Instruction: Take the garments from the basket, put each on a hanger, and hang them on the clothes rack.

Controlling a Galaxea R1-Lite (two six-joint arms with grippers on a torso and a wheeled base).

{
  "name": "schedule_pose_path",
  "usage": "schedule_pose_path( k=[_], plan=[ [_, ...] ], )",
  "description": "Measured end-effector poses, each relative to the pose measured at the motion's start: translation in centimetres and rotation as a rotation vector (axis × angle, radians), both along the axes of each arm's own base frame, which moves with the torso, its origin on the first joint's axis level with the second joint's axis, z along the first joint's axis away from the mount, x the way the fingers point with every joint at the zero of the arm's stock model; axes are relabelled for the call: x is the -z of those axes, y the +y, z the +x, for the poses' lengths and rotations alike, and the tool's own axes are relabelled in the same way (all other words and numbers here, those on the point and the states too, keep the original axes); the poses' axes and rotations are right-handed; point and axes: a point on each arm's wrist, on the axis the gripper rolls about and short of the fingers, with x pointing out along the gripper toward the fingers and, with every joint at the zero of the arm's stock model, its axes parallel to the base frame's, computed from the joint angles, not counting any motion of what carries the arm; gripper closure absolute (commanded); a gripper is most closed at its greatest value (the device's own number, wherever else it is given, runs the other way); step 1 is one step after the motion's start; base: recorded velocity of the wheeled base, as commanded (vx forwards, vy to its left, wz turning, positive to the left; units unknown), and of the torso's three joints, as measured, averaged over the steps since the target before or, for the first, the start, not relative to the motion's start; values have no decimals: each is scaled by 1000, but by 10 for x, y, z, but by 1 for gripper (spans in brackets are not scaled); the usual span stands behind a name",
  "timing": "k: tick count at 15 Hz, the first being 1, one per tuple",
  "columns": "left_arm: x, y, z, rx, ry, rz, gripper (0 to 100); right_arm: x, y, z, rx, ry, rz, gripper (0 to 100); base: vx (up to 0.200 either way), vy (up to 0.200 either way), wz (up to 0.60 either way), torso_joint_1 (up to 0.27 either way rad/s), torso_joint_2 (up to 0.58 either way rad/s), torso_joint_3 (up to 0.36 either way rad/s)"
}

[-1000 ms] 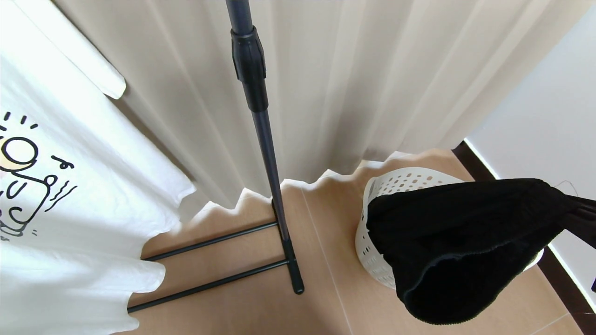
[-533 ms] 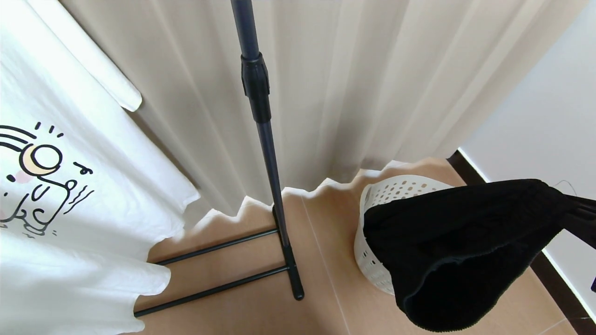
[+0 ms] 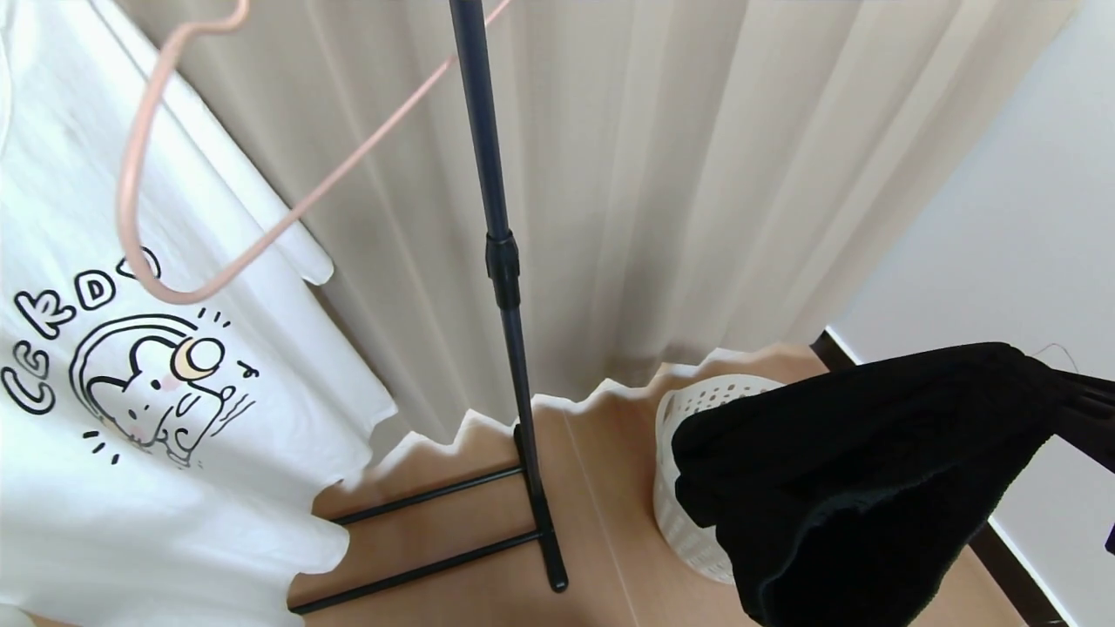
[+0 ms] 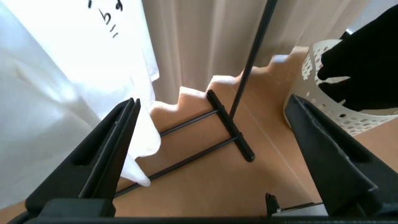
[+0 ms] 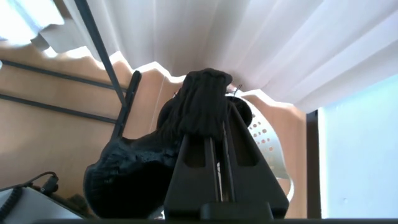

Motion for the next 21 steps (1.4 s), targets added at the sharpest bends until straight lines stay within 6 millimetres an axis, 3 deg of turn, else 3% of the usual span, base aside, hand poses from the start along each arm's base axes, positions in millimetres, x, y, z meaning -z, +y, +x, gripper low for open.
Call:
schedule_pose_path(
  k=[13, 21],
  plan=[
    [0, 0, 0, 0, -1, 0, 0, 4, -1, -1, 1, 9, -8, 100, 0, 0, 0, 194, -526, -133],
    [0, 0, 0, 0, -1, 0, 0, 6, -1, -2, 0, 12, -12, 100, 0, 0, 0, 221, -511, -248]
  ],
)
